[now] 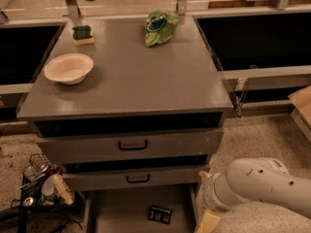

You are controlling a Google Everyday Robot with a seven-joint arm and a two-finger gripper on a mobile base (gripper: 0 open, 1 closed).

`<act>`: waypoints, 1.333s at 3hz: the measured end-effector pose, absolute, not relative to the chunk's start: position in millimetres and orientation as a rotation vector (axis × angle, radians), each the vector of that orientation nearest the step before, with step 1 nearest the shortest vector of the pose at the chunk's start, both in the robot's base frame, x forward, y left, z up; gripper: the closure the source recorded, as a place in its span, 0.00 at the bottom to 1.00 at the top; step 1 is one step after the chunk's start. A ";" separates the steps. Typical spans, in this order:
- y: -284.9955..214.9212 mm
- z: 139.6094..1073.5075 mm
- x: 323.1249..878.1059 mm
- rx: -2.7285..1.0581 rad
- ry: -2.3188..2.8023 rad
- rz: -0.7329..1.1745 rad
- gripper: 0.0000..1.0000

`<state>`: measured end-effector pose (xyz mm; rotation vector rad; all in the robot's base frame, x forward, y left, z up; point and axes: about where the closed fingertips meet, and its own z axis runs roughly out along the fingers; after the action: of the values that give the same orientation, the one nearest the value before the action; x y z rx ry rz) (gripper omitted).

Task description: Pick rxbar blueberry from bottom drawer and place on counter

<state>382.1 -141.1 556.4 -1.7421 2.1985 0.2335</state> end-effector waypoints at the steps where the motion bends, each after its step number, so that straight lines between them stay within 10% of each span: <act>1: -138.4 531.0 375.7 -1.720 2.218 0.271 0.00; 4: -107.0 449.9 367.9 -1.865 2.199 0.231 0.00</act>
Offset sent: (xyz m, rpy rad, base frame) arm -0.0231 0.0273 -0.1074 -0.0412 0.0264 0.0436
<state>367.9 -107.0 449.9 -1.8645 2.1991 0.2306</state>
